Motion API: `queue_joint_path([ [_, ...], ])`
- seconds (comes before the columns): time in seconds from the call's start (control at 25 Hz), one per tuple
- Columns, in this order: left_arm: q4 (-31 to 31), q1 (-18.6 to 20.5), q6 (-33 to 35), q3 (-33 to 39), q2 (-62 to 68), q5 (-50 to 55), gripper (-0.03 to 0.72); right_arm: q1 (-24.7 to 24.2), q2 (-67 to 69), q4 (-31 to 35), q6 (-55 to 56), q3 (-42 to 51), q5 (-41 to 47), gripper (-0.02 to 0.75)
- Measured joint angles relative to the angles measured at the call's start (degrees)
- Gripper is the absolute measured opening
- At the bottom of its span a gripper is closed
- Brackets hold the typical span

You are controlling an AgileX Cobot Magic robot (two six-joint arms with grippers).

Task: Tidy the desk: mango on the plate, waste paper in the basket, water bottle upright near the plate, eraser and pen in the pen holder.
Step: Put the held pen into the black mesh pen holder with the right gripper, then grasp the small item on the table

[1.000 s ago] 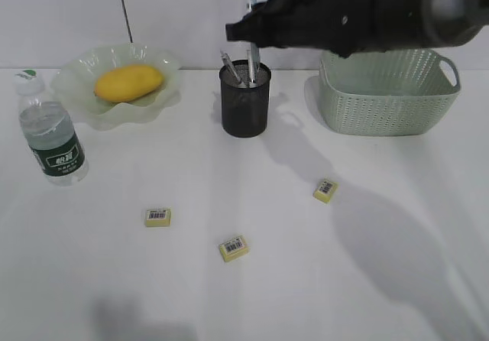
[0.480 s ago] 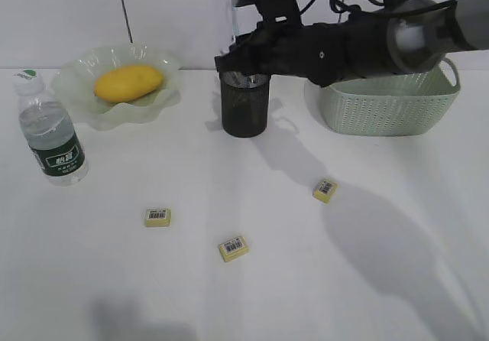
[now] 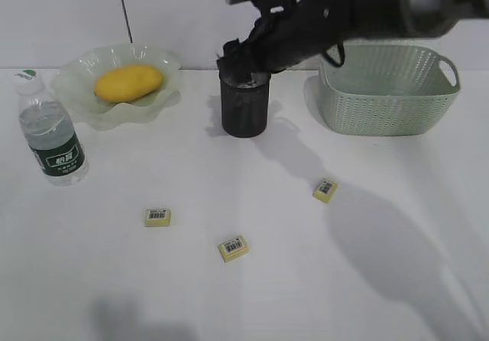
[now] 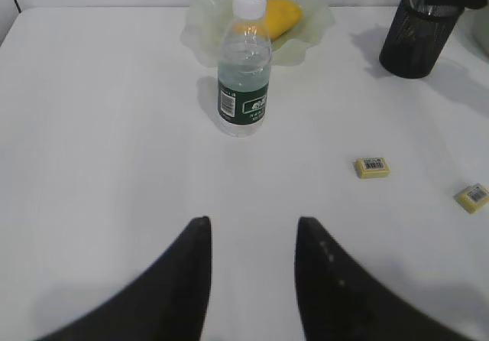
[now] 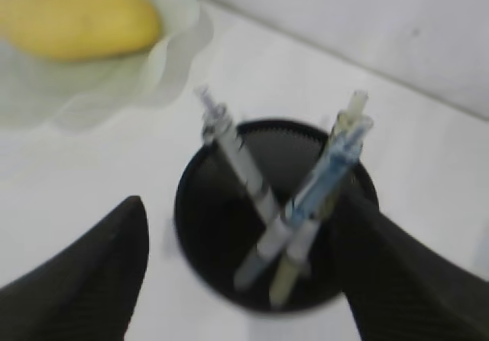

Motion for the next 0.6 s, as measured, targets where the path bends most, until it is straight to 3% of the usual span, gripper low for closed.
queue_joint_path([
  [0.4, 0.00, 0.00, 0.00, 0.00, 0.00, 0.00, 0.288, 0.00, -10.70, -6.72, -0.06, -3.21, 33.38, 0.574],
  [0.6, 0.00, 0.00, 0.00, 0.00, 0.00, 0.00, 0.288, 0.00, -13.88, -8.23, -0.06, -3.21, 46.05, 0.573],
])
